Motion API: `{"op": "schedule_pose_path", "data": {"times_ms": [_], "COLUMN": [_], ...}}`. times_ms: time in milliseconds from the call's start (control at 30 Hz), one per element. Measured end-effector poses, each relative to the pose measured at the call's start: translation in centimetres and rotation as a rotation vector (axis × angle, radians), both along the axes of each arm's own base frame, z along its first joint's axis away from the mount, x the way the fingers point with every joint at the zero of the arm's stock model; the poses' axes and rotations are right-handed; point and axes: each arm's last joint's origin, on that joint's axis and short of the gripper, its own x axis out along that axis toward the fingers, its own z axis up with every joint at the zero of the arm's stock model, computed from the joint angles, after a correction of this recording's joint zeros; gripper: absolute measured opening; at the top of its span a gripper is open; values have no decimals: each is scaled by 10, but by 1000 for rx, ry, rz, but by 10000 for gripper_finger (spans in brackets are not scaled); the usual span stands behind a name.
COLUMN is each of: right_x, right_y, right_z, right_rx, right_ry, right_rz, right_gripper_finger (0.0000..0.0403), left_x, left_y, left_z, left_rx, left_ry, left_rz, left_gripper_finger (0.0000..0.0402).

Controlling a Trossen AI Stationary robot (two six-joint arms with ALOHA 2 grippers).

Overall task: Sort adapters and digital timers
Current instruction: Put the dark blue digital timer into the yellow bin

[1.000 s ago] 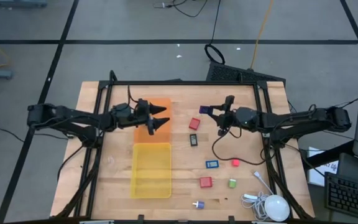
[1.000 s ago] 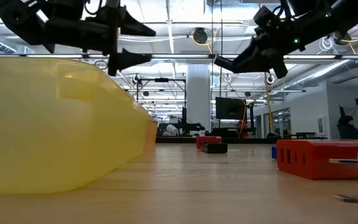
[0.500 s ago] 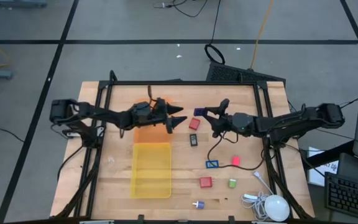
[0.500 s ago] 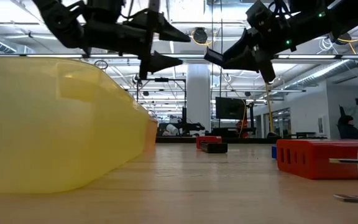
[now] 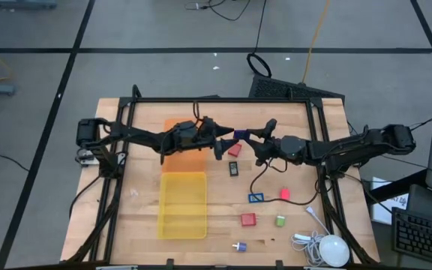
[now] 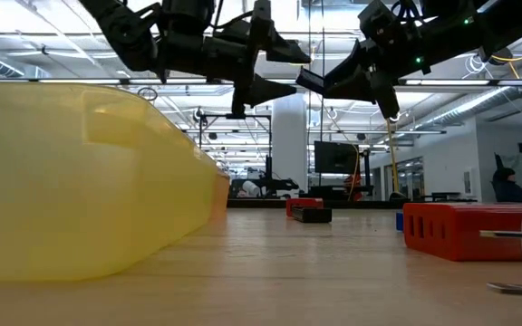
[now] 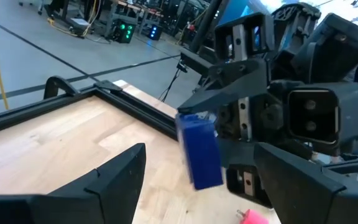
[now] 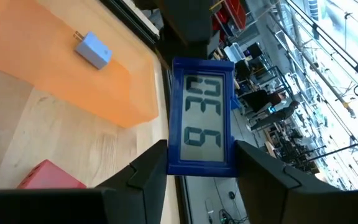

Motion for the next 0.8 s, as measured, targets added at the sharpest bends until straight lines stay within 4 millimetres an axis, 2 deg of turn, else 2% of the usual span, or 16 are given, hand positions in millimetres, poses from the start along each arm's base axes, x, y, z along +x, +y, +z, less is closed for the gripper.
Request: {"op": "schedule_pose_path", "data": {"times_ms": [800], "right_x": [0], "right_y": [0], "right_z": [0], "right_rx": [7], "right_ry": [-9], "right_rz": [-1], "right_gripper_finger": [153], "left_x": [2], "left_y": [-5], "left_z": [2], "left_rx": [-29], "left_ry": [-2], "left_rz": [-4], "left_gripper_finger": [242]}}
